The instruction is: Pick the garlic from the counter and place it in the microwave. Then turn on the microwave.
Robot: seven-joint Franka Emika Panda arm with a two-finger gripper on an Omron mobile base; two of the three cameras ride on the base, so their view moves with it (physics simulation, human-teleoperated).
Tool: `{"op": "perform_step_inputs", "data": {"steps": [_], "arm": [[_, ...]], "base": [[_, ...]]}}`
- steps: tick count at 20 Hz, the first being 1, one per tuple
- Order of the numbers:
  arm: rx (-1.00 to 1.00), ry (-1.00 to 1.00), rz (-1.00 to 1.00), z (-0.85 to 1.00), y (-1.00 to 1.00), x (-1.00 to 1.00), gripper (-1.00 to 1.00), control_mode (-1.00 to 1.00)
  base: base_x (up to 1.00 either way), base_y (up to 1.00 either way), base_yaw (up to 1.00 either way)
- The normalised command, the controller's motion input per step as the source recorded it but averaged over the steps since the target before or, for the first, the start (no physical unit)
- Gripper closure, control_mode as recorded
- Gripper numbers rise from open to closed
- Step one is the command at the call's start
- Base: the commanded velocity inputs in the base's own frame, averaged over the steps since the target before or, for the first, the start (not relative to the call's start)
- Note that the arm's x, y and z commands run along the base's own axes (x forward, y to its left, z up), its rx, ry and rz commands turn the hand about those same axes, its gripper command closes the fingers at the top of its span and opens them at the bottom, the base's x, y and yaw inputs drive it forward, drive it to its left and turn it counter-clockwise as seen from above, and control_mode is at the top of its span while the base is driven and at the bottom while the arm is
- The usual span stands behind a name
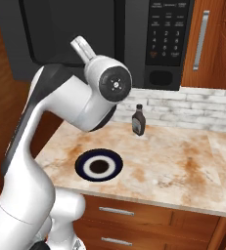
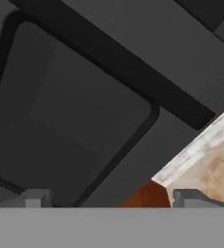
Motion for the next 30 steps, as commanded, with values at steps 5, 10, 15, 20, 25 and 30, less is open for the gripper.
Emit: {"op": "perform_step_inputs", "data": {"steps": [5, 10, 15, 20, 25, 30], "arm": [[-0.19, -0.12, 0.0, 0.0, -0.19, -0.12, -1.0, -1.0], [-0.18, -0.02, 0.0, 0.0, -0.26, -0.06, -1.0, -1.0], [-0.12, 0.04, 0.0, 0.01, -0.33, 0.0, -1.0, -1.0], [-0.01, 0.11, 0.0, 0.04, -0.32, 0.0, -1.0, -1.0], [0.0, 0.01, 0.0, 0.02, -0.32, 0.0, -1.0, -1.0], [0.0, 0.0, 0.0, 0.0, -0.35, 0.0, -1.0, -1.0]], "base": [[0.0, 0.0, 0.0], [0.0, 0.0, 0.0], [0.0, 0.0, 0.0], [0.0, 0.0, 0.0], [0.0, 0.0, 0.0], [0.0, 0.0, 0.0]]}}
